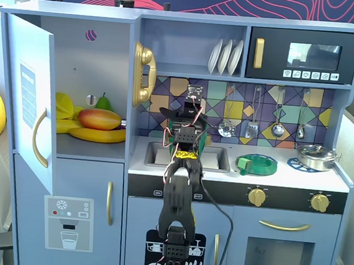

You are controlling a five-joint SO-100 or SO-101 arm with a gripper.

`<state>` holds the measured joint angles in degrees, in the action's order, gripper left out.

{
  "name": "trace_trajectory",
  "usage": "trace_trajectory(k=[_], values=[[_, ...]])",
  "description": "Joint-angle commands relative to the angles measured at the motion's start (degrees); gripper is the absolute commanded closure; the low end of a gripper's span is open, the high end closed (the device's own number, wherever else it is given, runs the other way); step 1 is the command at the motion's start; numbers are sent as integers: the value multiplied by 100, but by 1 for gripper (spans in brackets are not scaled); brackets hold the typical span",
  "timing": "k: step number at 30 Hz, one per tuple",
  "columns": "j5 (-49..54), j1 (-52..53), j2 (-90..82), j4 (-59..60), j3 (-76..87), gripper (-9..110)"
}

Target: Pick up the green pineapple from the left cabinet and place it in the green recipient

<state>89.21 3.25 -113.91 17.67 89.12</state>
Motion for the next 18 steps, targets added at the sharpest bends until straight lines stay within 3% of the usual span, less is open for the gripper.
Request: trace_trajectory(k=[1, 7, 18], values=[[220, 44, -2153, 668, 1099, 47], [536, 44, -4324, 1266, 3560, 48], [747, -220, -6284, 2013, 6478, 55]])
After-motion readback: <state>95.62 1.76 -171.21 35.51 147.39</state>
